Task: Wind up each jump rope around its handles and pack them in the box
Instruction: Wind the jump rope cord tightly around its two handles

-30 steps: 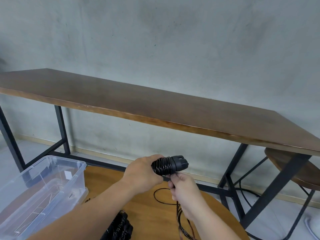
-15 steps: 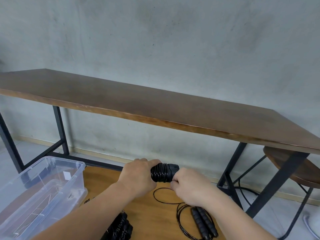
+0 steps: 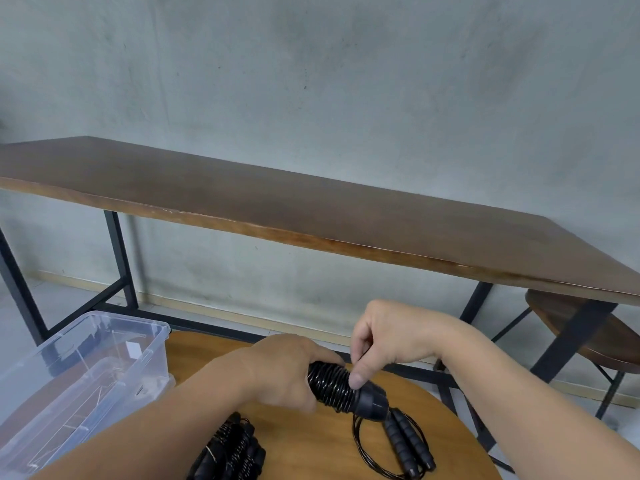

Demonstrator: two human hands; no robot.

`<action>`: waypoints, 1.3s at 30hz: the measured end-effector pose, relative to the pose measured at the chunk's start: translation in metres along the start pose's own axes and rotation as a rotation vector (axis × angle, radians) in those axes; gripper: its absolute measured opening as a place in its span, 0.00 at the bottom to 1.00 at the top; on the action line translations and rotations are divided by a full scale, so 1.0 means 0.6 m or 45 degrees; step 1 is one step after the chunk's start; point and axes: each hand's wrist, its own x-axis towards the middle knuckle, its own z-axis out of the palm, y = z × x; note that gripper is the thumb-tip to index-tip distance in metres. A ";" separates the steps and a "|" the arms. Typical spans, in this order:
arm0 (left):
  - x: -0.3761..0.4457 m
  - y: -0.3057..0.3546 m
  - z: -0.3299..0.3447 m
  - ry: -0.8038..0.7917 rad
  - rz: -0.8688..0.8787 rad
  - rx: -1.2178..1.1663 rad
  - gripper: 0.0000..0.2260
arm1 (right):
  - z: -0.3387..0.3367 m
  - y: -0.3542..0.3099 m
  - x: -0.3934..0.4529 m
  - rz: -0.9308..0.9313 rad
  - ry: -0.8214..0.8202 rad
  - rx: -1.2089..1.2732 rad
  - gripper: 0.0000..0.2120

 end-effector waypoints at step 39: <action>0.031 -0.017 0.036 0.197 -0.026 -1.525 0.12 | 0.080 0.082 0.032 -0.165 0.457 1.535 0.11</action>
